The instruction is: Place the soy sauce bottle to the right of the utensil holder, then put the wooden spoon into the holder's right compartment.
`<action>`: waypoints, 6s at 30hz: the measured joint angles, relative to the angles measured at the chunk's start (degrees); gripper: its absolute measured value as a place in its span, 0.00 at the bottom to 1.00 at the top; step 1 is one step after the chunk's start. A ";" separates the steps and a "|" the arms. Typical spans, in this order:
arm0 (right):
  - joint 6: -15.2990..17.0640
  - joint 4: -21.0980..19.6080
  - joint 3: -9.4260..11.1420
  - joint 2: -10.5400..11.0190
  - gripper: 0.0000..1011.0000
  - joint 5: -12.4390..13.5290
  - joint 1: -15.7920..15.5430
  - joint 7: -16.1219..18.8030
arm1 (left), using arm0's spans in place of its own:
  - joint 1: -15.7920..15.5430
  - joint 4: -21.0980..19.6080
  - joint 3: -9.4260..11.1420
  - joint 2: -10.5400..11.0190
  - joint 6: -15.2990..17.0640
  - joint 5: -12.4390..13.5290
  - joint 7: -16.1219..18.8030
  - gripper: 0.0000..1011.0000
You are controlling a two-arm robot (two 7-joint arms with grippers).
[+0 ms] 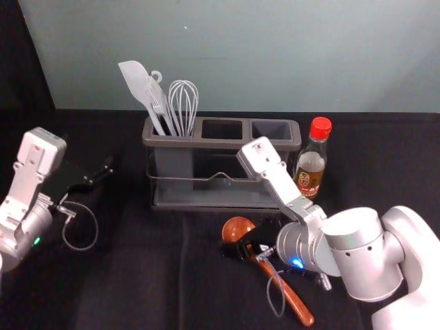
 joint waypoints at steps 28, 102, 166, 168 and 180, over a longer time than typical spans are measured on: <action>-10.95 -15.97 7.85 3.25 0.83 2.58 -14.39 2.42 | 0.00 0.00 0.00 0.00 0.00 0.00 0.00 0.99; -74.89 -13.10 15.46 10.04 0.83 13.77 -31.27 0.01 | 0.00 0.00 0.00 0.00 0.00 0.00 0.00 0.99; -89.55 26.40 1.56 5.04 0.83 26.93 19.80 14.28 | 0.00 0.00 0.00 0.00 0.00 0.00 0.00 0.99; -90.56 27.40 1.83 4.50 0.83 27.01 19.90 14.26 | 0.00 0.00 0.00 0.00 0.00 0.00 0.00 0.99; -95.32 33.07 3.38 1.75 0.83 28.39 19.01 14.90 | 0.00 0.00 0.00 0.00 0.00 0.00 0.00 0.99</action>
